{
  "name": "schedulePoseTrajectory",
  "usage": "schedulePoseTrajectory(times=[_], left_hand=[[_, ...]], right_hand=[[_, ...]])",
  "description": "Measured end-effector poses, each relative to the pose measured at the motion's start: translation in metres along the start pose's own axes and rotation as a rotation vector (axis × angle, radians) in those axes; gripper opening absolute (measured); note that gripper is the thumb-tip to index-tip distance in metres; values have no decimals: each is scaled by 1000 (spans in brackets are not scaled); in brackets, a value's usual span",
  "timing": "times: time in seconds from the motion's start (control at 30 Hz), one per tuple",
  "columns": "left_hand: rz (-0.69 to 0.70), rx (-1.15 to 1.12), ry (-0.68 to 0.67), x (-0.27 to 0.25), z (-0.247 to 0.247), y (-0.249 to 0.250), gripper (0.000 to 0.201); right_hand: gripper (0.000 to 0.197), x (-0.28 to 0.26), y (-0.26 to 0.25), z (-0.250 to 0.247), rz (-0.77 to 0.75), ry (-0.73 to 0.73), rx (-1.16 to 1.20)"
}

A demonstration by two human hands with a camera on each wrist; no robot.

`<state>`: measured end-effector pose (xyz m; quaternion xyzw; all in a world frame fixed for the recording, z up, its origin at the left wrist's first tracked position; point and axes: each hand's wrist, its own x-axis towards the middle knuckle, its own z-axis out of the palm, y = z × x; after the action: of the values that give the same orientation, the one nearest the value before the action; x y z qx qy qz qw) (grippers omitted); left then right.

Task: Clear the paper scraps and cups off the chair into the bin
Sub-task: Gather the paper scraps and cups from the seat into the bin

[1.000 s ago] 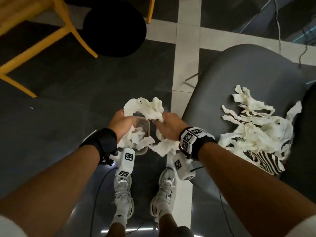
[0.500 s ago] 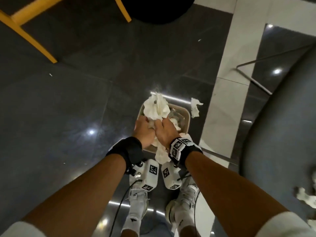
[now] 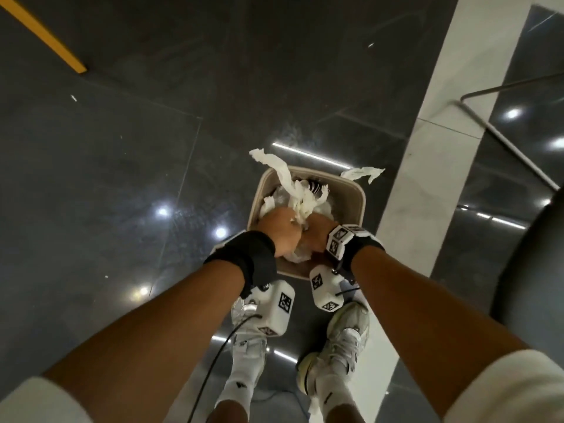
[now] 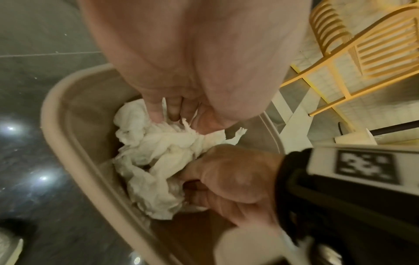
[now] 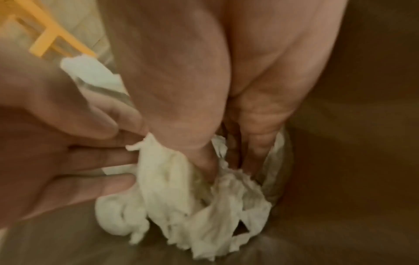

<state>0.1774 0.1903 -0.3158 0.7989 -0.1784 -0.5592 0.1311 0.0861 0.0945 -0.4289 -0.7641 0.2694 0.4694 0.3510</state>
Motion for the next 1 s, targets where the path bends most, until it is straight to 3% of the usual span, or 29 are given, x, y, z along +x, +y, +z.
schedulePoseTrajectory(times=[0.13, 0.23, 0.3, 0.37, 0.43, 0.57, 0.63, 0.73, 0.8, 0.93, 1.0], left_hand=[[111, 70, 164, -11, -24, 16, 19], [193, 196, 381, -16, -46, 28, 17], [225, 242, 453, -12, -58, 31, 36], [164, 254, 385, 5, -70, 26, 55], [128, 192, 265, 28, -78, 18, 48], [271, 166, 283, 56, -84, 16, 15], [316, 160, 268, 66, -86, 18, 12], [374, 186, 272, 77, -96, 23, 8], [412, 199, 277, 84, -104, 26, 5], [460, 212, 286, 91, -109, 25, 5], [482, 179, 303, 92, -106, 22, 4]], right_hand=[[17, -55, -12, -35, 1, 45, 97], [22, -95, -16, -83, 57, 154, 256], [23, -112, -13, -121, 51, 306, 309], [25, -107, 0, -158, 119, 480, 359], [24, -78, 17, -188, 185, 563, 373], [29, -4, 52, -204, 252, 412, 83], [35, 34, 78, -195, 252, 324, -65], [23, 80, 104, -178, 242, 219, -297], [19, 121, 132, -166, 265, 169, -298], [53, 148, 141, -151, 243, 107, -206], [73, 130, 122, -142, 269, 95, -157]])
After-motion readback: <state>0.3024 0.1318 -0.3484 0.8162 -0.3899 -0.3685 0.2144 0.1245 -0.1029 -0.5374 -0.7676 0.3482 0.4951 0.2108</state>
